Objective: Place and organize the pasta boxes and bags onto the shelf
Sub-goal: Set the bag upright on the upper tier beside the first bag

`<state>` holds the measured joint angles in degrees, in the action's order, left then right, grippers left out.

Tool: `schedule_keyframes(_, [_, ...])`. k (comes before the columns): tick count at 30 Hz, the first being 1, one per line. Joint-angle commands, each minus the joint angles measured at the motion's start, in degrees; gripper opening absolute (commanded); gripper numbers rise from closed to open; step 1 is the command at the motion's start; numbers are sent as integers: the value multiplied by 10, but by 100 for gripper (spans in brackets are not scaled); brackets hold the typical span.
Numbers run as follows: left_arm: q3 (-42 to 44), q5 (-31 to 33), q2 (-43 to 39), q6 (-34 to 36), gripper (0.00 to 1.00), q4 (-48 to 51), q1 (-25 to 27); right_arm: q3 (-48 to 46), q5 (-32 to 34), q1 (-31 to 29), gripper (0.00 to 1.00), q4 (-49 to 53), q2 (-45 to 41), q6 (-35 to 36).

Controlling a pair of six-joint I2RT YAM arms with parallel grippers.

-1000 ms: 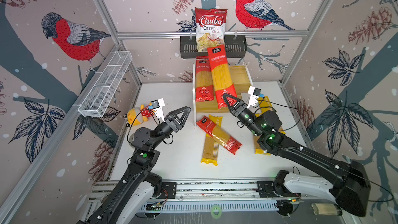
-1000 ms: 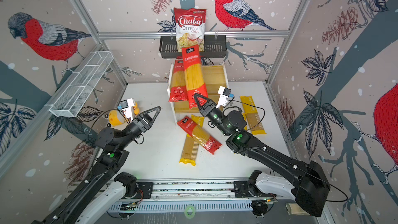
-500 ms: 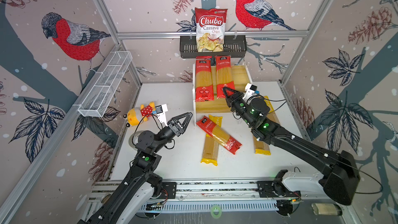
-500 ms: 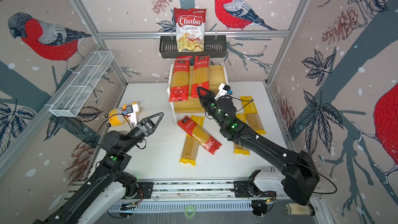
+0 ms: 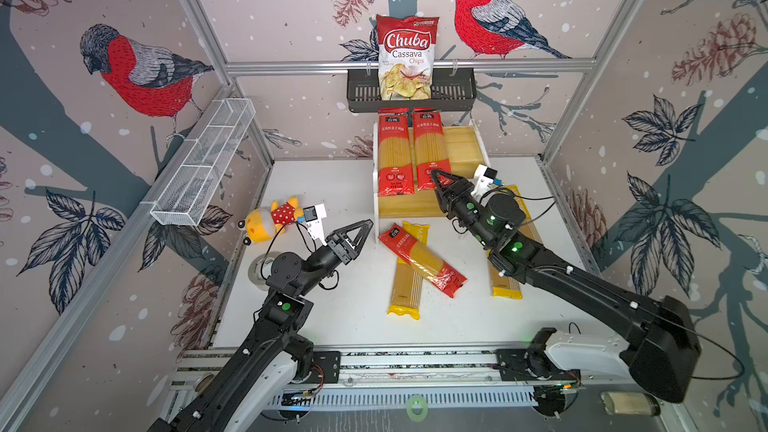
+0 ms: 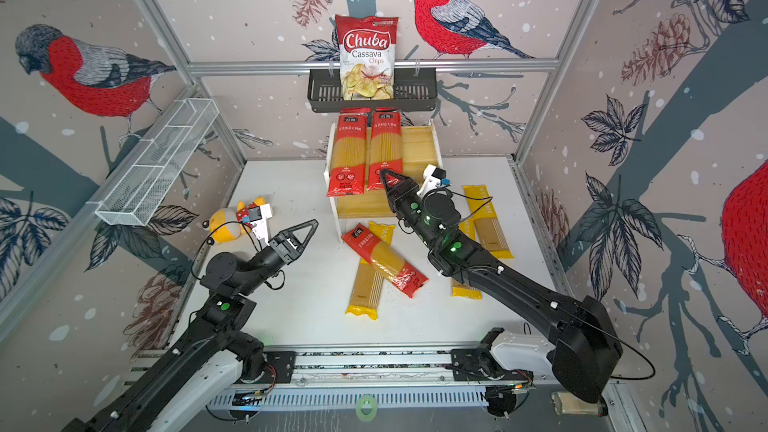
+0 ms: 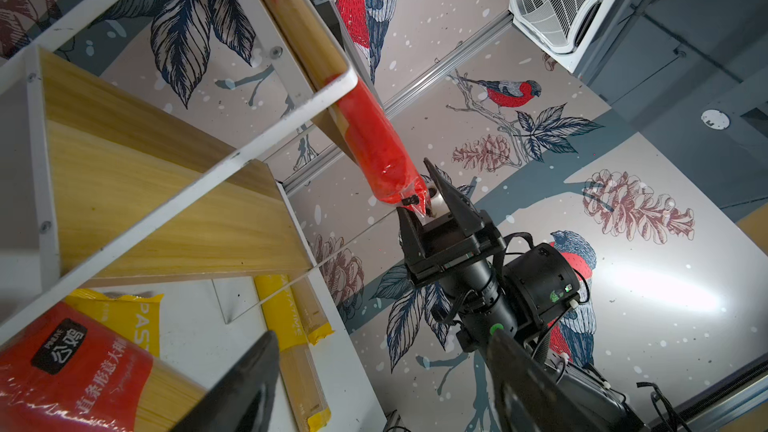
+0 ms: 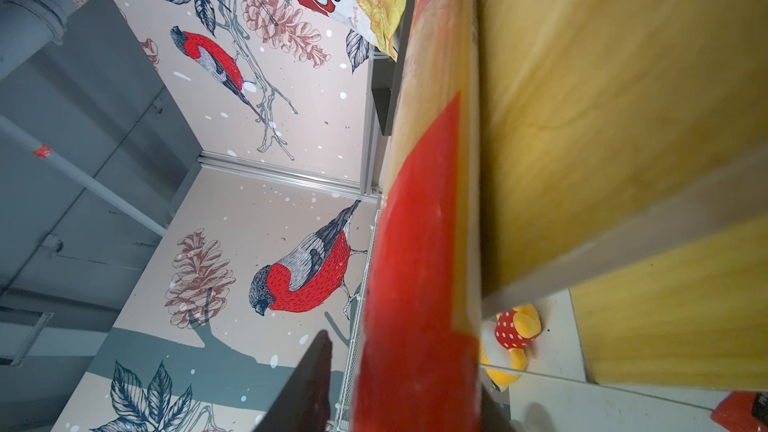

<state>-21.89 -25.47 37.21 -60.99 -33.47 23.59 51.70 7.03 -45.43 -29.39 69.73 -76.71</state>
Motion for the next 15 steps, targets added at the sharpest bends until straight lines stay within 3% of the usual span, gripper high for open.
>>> schedule_keyframes(1, [3, -7, 6, 3, 78, -36, 4, 6, -2, 0, 38, -19, -3, 16])
schedule_keyframes(7, [4, -2, 3, 8, 78, -27, 7, 23, -38, 1, 21, -19, 18, 18])
schedule_keyframes(15, [5, 0, 5, 7, 78, -26, 10, 19, -46, -8, 17, -33, 32, 12])
